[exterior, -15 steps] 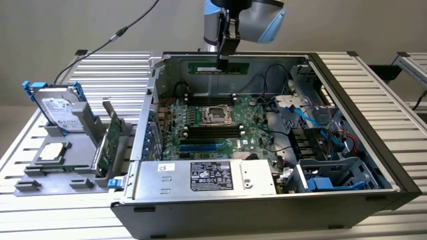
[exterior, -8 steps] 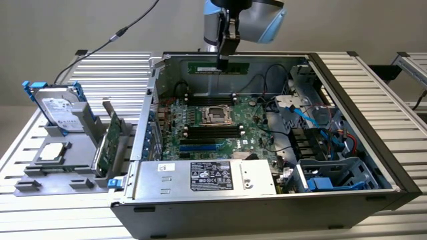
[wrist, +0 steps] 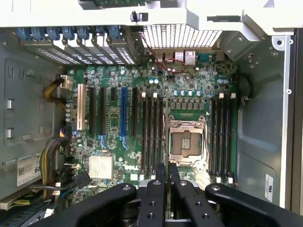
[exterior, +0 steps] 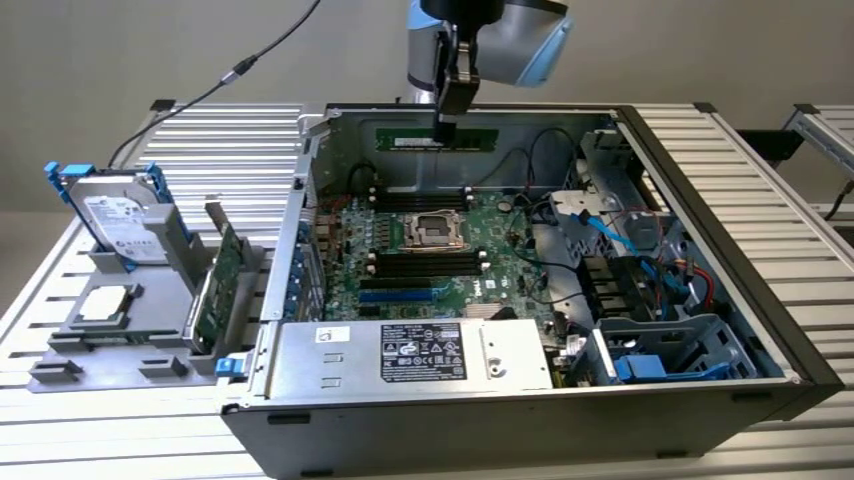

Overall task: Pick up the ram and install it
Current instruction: 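Insert the ram into the slot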

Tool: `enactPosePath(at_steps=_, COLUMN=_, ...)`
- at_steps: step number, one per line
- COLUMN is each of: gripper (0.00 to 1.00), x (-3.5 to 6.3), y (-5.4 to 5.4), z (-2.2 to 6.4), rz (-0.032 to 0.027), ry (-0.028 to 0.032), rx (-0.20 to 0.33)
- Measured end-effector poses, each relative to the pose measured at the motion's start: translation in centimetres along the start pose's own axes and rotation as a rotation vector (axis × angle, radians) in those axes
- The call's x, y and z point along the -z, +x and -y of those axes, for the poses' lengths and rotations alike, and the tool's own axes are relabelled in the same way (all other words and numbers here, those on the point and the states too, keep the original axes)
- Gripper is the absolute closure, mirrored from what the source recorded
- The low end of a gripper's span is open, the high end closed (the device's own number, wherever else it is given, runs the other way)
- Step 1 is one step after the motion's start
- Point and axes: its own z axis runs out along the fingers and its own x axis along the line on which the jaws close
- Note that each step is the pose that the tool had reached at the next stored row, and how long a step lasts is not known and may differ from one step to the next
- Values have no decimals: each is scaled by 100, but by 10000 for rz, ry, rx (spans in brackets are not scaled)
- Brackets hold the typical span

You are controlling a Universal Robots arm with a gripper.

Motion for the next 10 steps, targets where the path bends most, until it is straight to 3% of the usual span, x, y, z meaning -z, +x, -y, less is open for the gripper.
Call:
enactPosePath(at_steps=4, gripper=87, x=-181, y=30, z=-57, rz=13, ry=21, rx=-175)
enactPosePath(at_steps=10, gripper=87, x=-303, y=55, z=-49, rz=18, ry=15, rx=-247)
